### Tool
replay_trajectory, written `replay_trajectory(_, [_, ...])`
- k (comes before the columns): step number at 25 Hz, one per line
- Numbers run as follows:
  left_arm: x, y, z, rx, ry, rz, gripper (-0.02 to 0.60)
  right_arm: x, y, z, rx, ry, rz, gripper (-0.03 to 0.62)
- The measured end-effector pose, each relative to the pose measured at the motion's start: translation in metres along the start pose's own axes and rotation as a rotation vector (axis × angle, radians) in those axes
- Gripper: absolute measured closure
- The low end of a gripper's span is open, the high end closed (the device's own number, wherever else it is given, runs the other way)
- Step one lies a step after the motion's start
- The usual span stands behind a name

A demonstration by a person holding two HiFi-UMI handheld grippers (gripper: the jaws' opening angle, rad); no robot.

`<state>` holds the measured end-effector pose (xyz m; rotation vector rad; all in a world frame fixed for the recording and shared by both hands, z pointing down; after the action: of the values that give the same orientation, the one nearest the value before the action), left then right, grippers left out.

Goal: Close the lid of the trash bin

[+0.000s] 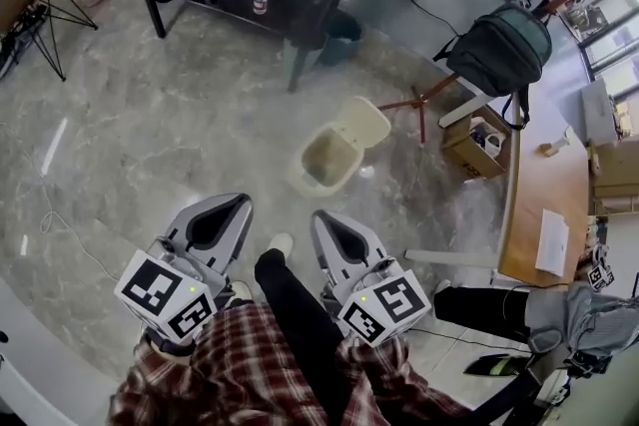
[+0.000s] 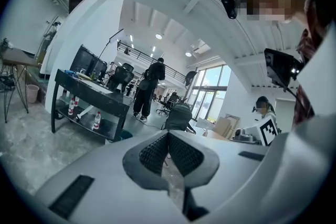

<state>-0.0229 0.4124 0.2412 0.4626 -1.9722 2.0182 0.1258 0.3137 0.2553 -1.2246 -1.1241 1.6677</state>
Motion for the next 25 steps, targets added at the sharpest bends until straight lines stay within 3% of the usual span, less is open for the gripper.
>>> replay_trajectory(8, [-0.008, 0.03, 0.106, -0.009, -0.064, 0.047, 0.57, -0.086, 0.053, 0.006, -0.065, -0.059, -0.01, 0.58])
replay_trajectory(15, [-0.009, 0.04, 0.168, 0.03, -0.132, 0.061, 0.569, -0.133, 0.06, 0.004, -0.066, -0.14, 0.036, 0.58])
replay_trajectory(25, [0.018, 0.037, 0.266, 0.133, -0.32, 0.045, 0.569, -0.189, 0.068, 0.032, -0.09, -0.326, 0.072, 0.58])
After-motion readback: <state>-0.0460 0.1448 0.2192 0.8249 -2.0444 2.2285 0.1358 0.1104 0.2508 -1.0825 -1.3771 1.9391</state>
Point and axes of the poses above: the fingertips, and each gripper's own axes: z forward along the fingers, x to its left, y out of its top, the point moved 6 cm from there along -z, backward along the fingers, and after that the axes turned 8 degrees about -x, right-handed, at the moved point
